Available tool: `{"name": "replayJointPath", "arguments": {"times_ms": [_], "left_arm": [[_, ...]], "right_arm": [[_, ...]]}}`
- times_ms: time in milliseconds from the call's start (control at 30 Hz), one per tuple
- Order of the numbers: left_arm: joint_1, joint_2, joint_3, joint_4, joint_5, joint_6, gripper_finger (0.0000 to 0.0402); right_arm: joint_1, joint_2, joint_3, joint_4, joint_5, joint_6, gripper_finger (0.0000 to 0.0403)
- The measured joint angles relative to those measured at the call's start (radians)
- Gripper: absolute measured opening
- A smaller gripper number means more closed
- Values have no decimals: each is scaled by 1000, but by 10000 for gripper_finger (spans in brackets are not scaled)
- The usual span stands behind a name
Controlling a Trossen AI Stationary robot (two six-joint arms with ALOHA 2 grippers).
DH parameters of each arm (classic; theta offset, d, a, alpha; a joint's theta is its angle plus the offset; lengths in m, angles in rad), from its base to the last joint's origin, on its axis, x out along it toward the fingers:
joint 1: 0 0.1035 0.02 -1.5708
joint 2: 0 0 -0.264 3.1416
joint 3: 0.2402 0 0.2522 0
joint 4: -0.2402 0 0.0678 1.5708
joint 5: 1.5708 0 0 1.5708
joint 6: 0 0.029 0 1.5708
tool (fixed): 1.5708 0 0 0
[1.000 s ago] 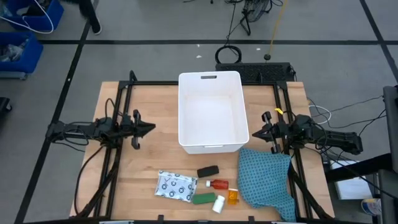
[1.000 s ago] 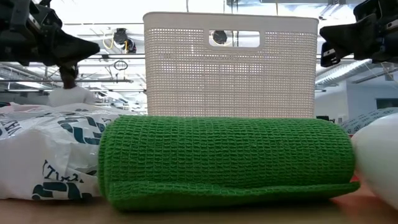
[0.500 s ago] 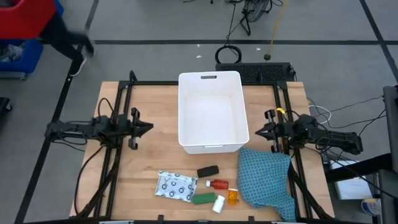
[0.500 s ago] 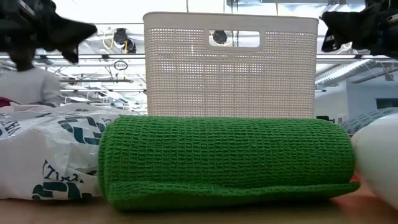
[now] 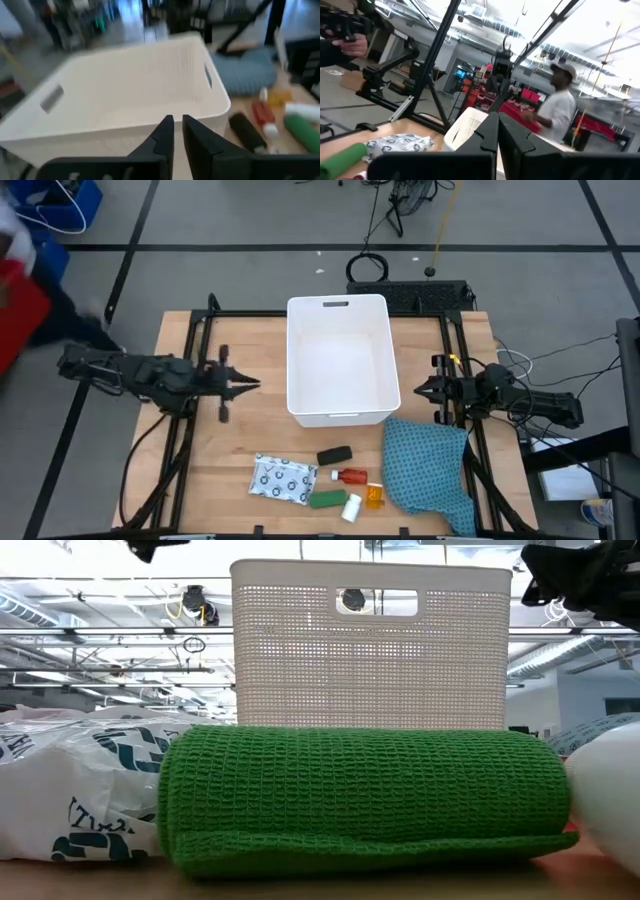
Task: Pick & place medical supplies in basket/bin
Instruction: Put the mailer bag into the white bin
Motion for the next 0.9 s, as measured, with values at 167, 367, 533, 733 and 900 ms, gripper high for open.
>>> {"name": "replayJointPath", "arguments": {"times_ms": [167,367,533,733,900], "left_arm": [[-51,255,183,-238,42,-193,128],[-138,456,247,-283,153,-313,259],[-203,573,248,-275,222,-403,328],[-230,682,248,-242,226,-501,353],[-233,766,248,-150,326,-539,352]], "right_arm": [[0,0,0,-28,-1,116,0],[0,0,0,-57,-1,145,0],[0,0,0,-24,28,110,0],[0,0,0,-24,29,108,0],[0,0,0,-34,29,117,0]]}}
